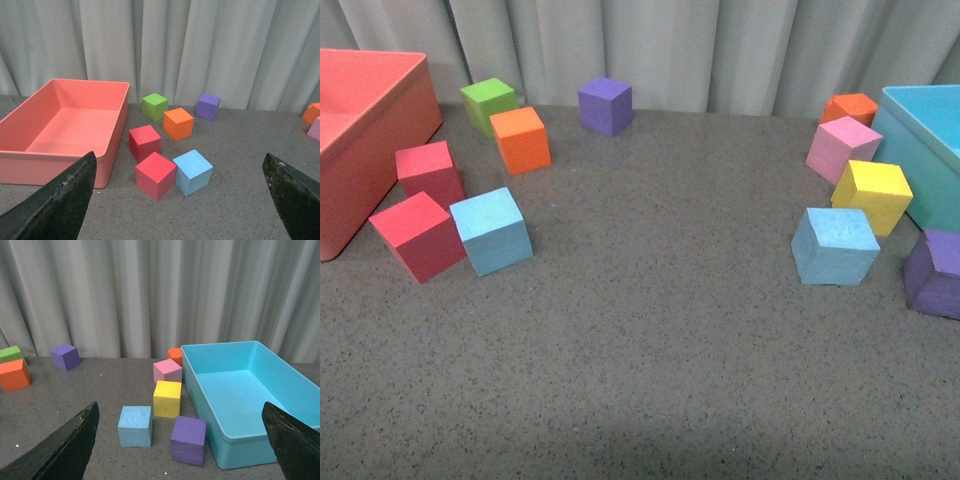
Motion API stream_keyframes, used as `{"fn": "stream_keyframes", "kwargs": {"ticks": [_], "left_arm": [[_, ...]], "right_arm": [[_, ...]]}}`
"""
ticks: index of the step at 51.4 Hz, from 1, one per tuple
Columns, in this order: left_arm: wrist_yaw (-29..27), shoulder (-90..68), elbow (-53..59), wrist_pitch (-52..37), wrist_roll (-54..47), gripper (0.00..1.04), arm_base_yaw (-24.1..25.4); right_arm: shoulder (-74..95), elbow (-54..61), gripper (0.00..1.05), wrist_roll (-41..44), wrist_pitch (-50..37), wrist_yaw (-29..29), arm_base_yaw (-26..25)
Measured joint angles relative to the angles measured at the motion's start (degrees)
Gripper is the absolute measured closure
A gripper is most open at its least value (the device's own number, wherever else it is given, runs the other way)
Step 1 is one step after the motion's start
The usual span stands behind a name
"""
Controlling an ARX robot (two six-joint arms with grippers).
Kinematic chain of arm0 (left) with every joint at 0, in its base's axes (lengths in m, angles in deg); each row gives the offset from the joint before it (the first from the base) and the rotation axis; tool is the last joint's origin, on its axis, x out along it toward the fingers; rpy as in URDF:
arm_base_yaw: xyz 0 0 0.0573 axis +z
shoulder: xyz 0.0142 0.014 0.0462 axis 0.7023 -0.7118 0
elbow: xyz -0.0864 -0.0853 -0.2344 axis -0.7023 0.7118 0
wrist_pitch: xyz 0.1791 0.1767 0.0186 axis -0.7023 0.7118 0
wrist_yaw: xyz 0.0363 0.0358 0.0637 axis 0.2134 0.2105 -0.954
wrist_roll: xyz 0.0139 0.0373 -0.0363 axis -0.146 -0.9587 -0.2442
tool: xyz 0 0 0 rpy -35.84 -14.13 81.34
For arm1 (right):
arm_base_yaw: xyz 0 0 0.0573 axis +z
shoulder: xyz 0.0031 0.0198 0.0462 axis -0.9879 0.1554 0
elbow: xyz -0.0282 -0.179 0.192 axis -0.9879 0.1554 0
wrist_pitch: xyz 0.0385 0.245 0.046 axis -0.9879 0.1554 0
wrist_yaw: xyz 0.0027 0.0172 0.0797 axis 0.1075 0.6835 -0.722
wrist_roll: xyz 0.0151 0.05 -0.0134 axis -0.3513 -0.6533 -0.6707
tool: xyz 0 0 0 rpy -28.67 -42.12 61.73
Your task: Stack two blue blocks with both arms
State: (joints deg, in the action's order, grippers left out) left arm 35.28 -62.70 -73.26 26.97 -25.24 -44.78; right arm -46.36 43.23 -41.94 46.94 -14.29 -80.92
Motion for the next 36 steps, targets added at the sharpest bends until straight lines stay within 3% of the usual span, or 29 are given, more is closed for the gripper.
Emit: {"fn": "stream_keyframes", "kwargs": {"ticks": [10, 13, 15, 25, 36], "left_arm": [[0.00, 0.00, 0.00, 0.00, 0.00, 0.07, 0.00], [0.02, 0.00, 0.00, 0.00, 0.00, 0.07, 0.00], [-0.02, 0.00, 0.00, 0.00, 0.00, 0.07, 0.00], [0.02, 0.00, 0.00, 0.00, 0.00, 0.07, 0.00], [0.00, 0.00, 0.00, 0.00, 0.00, 0.07, 0.00]], "right_arm": [[0.15, 0.00, 0.10, 0.24, 0.17, 1.01, 0.20], [4.46, -1.77, 0.10, 5.73, 3.06, 15.32, 4.59], [9.94, -2.95, 0.10, 9.27, 1.99, 21.57, 6.08], [34.69, -9.94, 0.10, 8.28, -9.29, 11.61, 1.03], [64.94, -23.65, 0.10, 3.28, -16.20, 7.19, 2.54]]}}
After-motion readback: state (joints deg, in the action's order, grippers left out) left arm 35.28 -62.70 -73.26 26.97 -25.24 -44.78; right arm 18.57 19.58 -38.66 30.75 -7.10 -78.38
